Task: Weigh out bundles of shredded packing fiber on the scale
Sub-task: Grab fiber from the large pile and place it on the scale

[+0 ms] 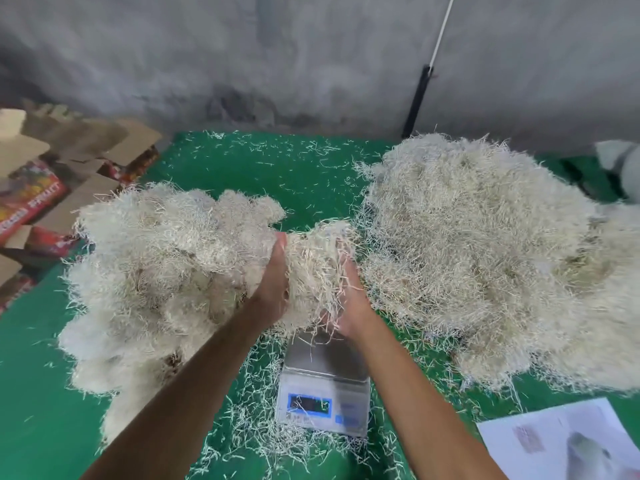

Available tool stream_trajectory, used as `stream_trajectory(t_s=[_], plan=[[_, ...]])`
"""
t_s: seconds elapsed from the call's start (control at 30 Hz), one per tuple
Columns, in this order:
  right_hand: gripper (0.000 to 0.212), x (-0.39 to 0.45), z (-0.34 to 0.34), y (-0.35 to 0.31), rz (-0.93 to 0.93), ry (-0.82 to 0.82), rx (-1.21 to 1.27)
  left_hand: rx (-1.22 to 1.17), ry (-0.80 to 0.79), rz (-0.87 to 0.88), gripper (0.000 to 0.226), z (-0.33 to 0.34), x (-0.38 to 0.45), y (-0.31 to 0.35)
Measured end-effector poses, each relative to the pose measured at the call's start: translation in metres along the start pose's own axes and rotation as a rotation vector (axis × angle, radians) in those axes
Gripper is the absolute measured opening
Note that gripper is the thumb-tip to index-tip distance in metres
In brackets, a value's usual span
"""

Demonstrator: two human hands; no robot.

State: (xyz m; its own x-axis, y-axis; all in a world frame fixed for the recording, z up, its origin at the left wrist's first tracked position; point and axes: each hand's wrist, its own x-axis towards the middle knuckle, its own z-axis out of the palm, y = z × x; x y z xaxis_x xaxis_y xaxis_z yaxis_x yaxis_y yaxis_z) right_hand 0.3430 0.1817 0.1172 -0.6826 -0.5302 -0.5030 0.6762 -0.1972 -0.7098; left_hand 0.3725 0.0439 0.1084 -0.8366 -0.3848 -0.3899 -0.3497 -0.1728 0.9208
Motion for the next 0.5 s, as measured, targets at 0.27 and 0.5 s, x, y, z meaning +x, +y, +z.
stream_trajectory(t_s=[0.27,0.5], plan=[[0.095,0.01,0.012,-0.024,-0.304,0.211,-0.243,-0.442,0.144,-0.047,0.06,-0.011,-0.01,-0.028],[0.055,0.001,0.01,-0.01,-0.234,-0.117,-0.157,-0.772,-0.104,-0.437,0.073,-0.016,-0.029,-0.068]])
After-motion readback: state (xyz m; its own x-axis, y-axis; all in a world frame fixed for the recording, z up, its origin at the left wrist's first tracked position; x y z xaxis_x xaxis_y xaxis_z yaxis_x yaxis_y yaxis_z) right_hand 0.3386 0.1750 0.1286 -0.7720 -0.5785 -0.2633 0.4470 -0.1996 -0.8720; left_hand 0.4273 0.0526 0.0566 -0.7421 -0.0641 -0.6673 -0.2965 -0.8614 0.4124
